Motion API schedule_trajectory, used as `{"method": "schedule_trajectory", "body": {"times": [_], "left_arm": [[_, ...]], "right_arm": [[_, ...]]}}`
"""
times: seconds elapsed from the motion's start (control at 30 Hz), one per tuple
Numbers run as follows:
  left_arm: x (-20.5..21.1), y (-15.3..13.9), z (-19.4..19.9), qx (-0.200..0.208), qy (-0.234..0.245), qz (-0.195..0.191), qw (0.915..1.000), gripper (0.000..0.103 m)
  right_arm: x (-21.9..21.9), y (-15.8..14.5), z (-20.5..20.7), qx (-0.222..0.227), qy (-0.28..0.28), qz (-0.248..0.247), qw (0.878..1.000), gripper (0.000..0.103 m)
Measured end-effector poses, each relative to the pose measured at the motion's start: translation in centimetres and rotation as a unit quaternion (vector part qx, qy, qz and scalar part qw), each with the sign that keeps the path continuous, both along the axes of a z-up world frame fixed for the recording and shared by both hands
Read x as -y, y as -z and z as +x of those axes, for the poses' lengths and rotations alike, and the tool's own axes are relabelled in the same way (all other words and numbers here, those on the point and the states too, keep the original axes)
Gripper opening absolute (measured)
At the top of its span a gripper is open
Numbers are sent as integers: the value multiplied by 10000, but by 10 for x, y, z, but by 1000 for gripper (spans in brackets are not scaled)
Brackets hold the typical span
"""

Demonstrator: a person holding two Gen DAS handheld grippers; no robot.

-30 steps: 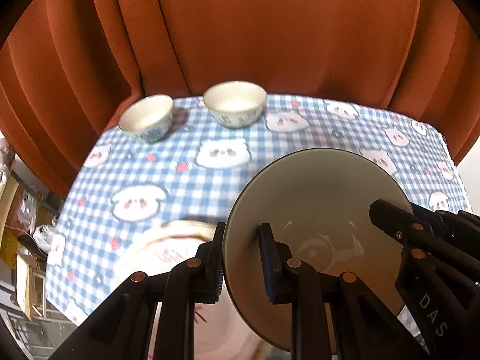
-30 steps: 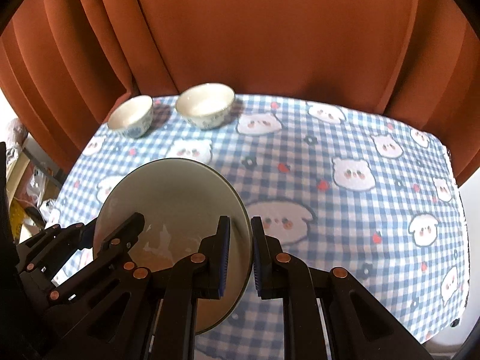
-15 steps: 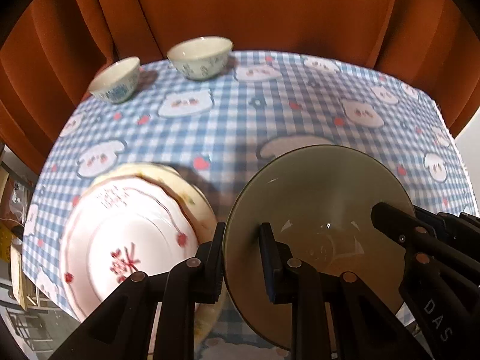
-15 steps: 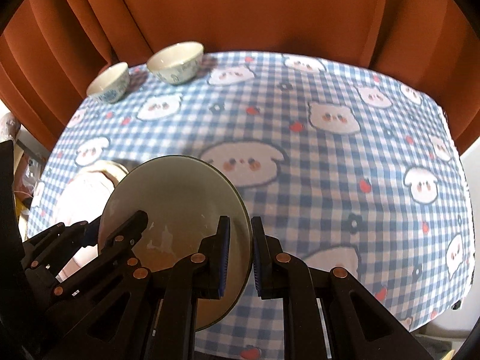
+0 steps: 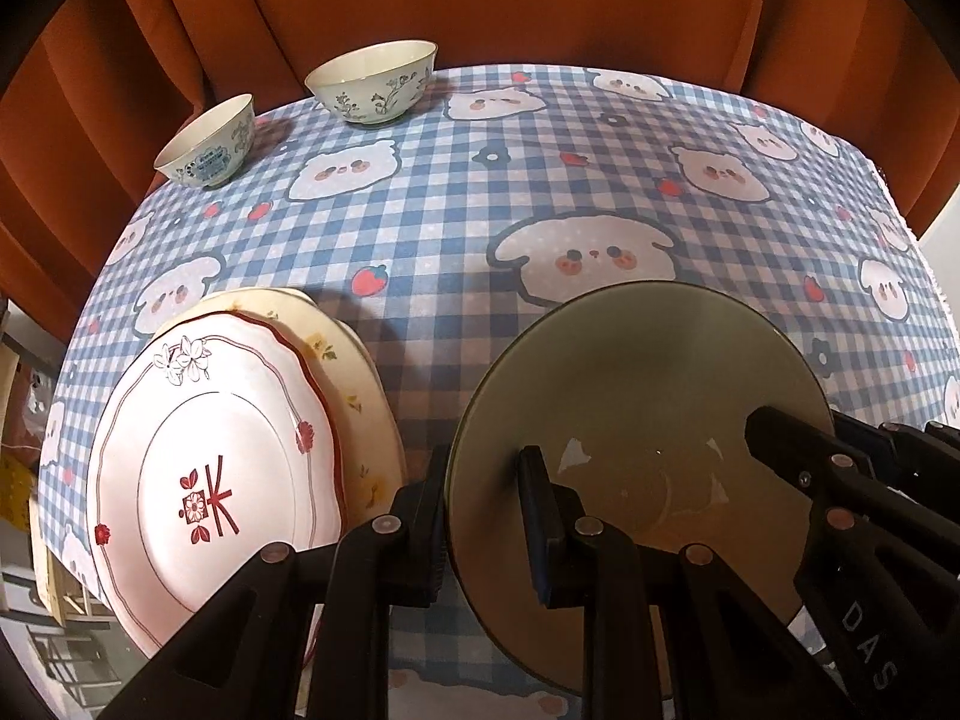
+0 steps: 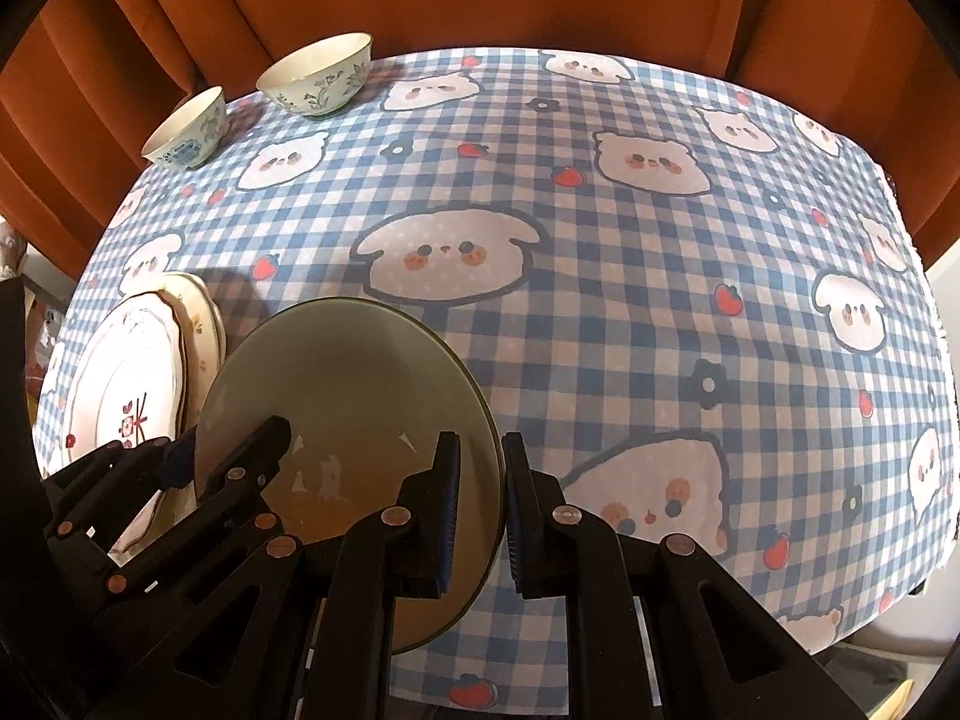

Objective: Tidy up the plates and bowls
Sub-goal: 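Lower the bowl onto the red-rimmed plate and open both tools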

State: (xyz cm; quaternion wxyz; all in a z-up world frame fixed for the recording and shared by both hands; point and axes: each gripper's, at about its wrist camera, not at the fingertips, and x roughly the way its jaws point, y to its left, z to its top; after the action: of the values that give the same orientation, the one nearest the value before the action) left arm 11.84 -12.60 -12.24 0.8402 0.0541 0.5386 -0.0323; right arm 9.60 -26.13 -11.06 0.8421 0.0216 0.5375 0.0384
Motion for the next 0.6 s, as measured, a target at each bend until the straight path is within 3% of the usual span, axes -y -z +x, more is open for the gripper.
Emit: {"method": "schedule_trajectory", "body": {"times": [0.07, 0.23, 0.3, 0.43, 0.5, 0.57, 0.6], "left_arm": [[0, 1, 0, 18, 18, 2, 10000, 20], [2, 3, 3, -76, 197, -58, 9998, 37], [2, 4, 4, -137, 264, -99, 9995, 39], [0, 1, 6, -159, 353, -174, 9991, 59], [1, -3, 6, -147, 542, -284, 9980, 68], [1, -8, 6, -73, 617, -247, 9978, 70], [1, -10, 6, -61, 646, -279, 9975, 71]], "right_arm": [[-1, 0, 0, 13, 33, -20, 10000, 18], [-2, 2, 2, -13, 144, -191, 9997, 19], [-1, 4, 4, -89, 187, -254, 9995, 20], [0, 4, 4, -102, 252, -269, 9993, 22], [-1, 0, 5, -70, 294, -290, 9991, 31], [-1, -4, 4, -3, 383, -292, 9988, 54], [-1, -7, 4, 53, 441, -336, 9984, 58]]}}
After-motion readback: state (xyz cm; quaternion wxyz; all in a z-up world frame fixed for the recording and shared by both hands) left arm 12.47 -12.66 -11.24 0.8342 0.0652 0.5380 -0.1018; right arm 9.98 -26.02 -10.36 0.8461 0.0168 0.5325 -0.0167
